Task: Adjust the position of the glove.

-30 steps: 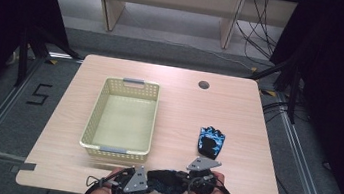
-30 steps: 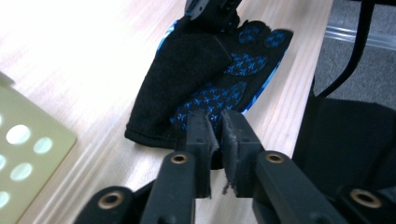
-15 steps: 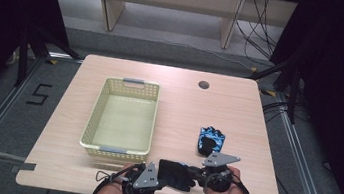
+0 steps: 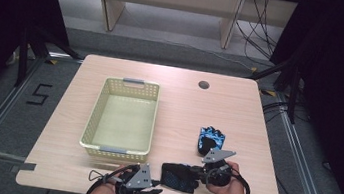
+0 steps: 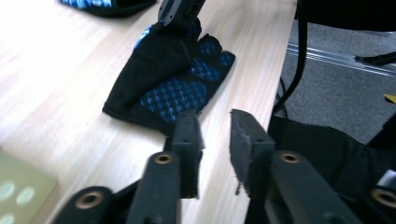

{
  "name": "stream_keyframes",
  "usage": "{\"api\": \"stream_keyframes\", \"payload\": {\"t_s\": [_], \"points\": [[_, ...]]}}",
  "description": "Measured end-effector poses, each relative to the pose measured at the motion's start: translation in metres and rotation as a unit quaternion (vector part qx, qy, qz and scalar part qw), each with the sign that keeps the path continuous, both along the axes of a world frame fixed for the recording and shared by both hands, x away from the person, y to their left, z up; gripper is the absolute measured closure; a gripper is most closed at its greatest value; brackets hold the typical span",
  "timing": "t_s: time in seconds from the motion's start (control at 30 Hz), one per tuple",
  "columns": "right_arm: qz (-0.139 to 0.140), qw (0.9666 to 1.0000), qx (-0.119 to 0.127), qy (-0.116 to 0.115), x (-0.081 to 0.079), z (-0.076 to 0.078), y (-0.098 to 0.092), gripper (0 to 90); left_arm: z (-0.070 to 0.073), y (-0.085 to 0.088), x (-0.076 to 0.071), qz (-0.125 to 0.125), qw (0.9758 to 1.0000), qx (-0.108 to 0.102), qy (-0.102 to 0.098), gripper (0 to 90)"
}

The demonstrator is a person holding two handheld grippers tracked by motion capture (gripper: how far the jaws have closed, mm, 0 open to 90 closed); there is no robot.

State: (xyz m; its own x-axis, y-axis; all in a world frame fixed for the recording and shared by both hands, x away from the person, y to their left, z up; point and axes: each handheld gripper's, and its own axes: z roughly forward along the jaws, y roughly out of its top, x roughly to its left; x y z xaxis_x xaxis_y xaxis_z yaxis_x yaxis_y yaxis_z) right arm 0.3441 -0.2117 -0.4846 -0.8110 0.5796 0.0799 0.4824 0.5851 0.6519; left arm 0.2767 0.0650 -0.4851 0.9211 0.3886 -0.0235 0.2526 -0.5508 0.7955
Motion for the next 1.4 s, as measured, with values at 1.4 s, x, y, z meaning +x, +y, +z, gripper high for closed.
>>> {"api": "stream_keyframes", "payload": {"t_s": [1.4], "points": [[-0.134, 0.9866, -0.086, -0.039, 0.055, -0.008, -0.014, 88.9, -0.011, 0.056, -0.006, 0.060, 0.9956, 0.013, 0.071, 30.7]]}}
